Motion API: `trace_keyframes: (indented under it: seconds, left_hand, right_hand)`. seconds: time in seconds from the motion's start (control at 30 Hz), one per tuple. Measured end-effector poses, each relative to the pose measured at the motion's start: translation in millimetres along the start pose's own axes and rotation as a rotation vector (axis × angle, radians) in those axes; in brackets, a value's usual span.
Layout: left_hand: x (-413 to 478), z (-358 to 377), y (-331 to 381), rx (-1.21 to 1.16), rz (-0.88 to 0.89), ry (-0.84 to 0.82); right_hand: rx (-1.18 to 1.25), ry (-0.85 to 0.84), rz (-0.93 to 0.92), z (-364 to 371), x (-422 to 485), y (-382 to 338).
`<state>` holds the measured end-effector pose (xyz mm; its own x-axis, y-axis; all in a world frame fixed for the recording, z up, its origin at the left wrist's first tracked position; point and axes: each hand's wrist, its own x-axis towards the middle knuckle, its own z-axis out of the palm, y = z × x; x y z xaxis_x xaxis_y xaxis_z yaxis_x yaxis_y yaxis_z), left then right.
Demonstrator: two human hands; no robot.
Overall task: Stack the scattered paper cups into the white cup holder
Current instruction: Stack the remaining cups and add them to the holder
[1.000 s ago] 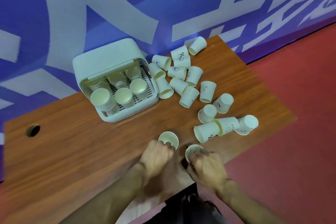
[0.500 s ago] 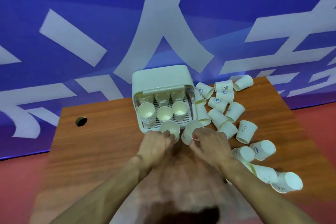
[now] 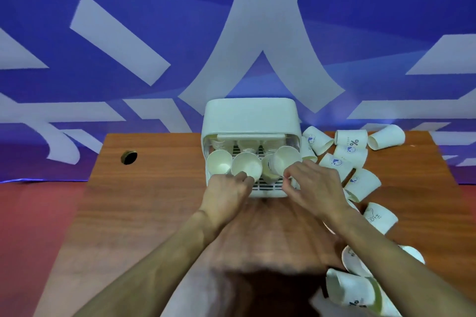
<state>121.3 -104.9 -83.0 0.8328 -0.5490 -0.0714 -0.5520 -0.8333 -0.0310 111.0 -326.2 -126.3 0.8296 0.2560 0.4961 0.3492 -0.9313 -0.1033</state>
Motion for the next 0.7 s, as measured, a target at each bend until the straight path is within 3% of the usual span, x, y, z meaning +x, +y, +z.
trace_keyframes:
  seconds: [0.23, 0.7]
  left_hand:
    - [15, 11, -1, 0.022, -0.018, -0.076]
    - [49, 42, 9, 0.116, -0.033, -0.286]
  right_hand:
    - [0.044, -0.153, -0.105, 34, 1, 16]
    - [-0.003, -0.506, -0.067, 64, 8, 13]
